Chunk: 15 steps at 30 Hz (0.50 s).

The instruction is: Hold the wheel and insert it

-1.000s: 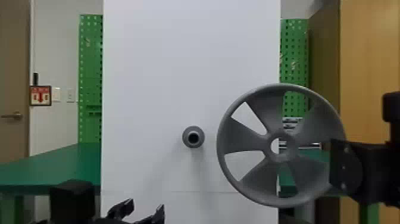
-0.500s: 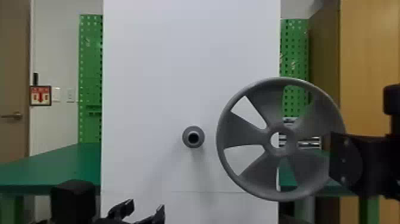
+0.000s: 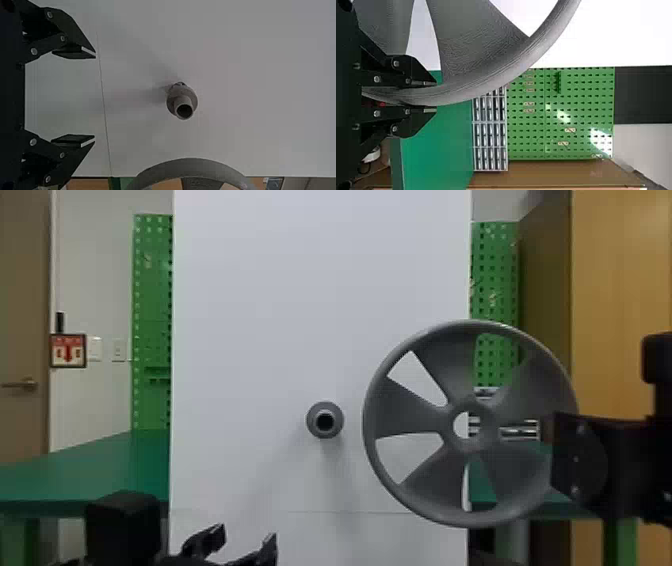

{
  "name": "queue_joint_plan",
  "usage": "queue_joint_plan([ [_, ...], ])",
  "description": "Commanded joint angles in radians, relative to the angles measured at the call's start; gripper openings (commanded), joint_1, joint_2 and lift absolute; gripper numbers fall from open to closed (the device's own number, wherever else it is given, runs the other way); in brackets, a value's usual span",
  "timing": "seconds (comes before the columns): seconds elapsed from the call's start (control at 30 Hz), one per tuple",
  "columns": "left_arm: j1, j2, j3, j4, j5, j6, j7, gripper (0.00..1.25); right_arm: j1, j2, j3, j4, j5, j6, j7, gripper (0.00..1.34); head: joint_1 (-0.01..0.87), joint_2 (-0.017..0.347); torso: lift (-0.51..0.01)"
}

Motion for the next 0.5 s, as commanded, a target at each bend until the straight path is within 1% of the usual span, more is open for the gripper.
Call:
queue_joint_plan([
  [0.0, -0.001, 0.0, 0.001, 0.0, 0.0, 0.0, 0.0, 0.75, 0.004, 0.012, -0.007, 0.0, 0.001, -0.006, 0.0, 0.14, 0.0, 0.037, -0.486],
  [0.33, -0.002, 0.0, 0.0, 0.0, -0.003, 0.0, 0.0, 0.75, 0.003, 0.021, 0.001, 0.008, 0.0, -0.009, 0.0, 0.14, 0.0, 0.037, -0.486],
  [0.47, -0.002, 0.0, 0.0, 0.0, -0.005, 0.0, 0.0, 0.75, 0.003, 0.038, 0.007, 0.015, 0.003, -0.015, 0.0, 0.14, 0.0, 0.037, -0.486],
])
